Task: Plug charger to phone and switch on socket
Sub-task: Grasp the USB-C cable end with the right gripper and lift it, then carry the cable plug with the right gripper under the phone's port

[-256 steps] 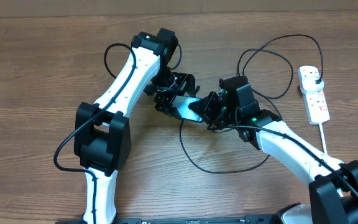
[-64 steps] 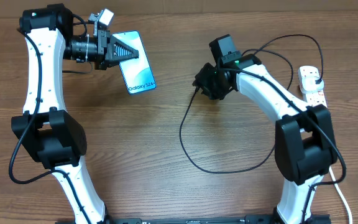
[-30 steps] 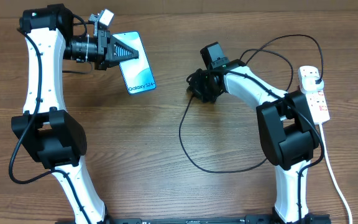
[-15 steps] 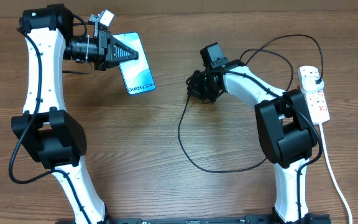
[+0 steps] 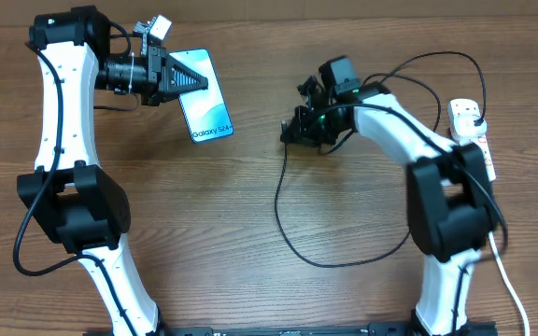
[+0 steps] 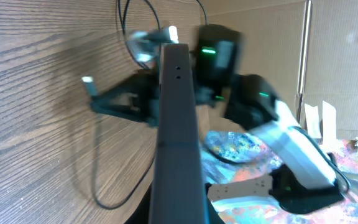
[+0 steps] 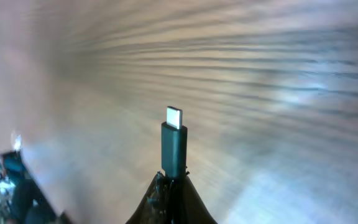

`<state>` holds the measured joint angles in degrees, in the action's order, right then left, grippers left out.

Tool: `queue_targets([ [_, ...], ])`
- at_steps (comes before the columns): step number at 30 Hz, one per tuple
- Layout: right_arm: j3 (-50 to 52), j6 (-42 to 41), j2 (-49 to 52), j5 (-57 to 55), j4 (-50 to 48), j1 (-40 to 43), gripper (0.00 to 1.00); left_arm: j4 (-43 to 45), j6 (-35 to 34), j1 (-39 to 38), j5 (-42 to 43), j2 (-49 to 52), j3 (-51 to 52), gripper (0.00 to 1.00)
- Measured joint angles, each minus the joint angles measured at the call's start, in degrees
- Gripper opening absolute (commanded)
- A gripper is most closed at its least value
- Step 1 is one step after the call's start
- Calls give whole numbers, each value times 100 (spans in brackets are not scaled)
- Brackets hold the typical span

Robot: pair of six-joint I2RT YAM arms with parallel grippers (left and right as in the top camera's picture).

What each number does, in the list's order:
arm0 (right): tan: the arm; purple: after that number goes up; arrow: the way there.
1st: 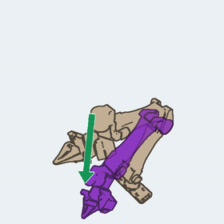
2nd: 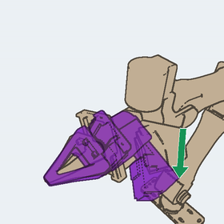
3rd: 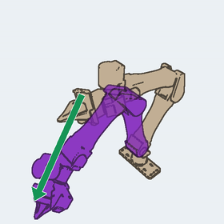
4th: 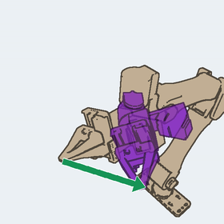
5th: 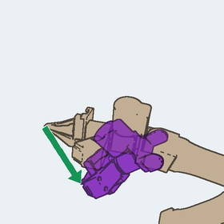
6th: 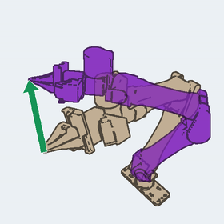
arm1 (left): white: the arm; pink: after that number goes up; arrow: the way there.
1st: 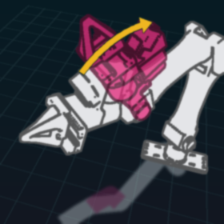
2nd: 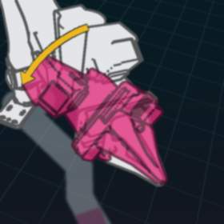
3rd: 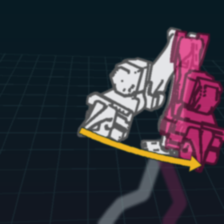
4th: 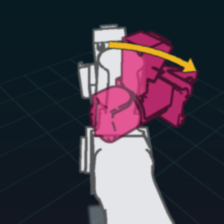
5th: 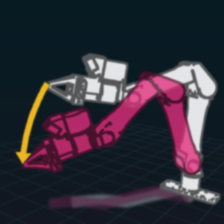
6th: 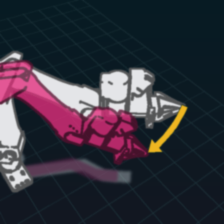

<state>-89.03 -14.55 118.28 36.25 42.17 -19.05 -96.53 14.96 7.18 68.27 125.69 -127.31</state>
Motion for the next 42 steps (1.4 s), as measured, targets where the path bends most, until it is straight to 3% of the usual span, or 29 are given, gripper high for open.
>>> queue_targets([
  [9,0,564,-1641,251,1062,-2,4,0,0,-68,-2,0,0,4],
  [17,201,634,-2533,249,1279,-28,4,0,0,-199,-2,0,0,4],
  [23,1292,249,-4052,275,605,-50,4,-13,-2,-372,-2,0,-2,4],
  [30,2739,-914,-5508,470,-723,-116,4,-11,0,-619,7,0,-4,4],
  [42,3821,-2498,-5569,603,-2343,-872,4,81,-2,-896,992,0,-4,4],
])
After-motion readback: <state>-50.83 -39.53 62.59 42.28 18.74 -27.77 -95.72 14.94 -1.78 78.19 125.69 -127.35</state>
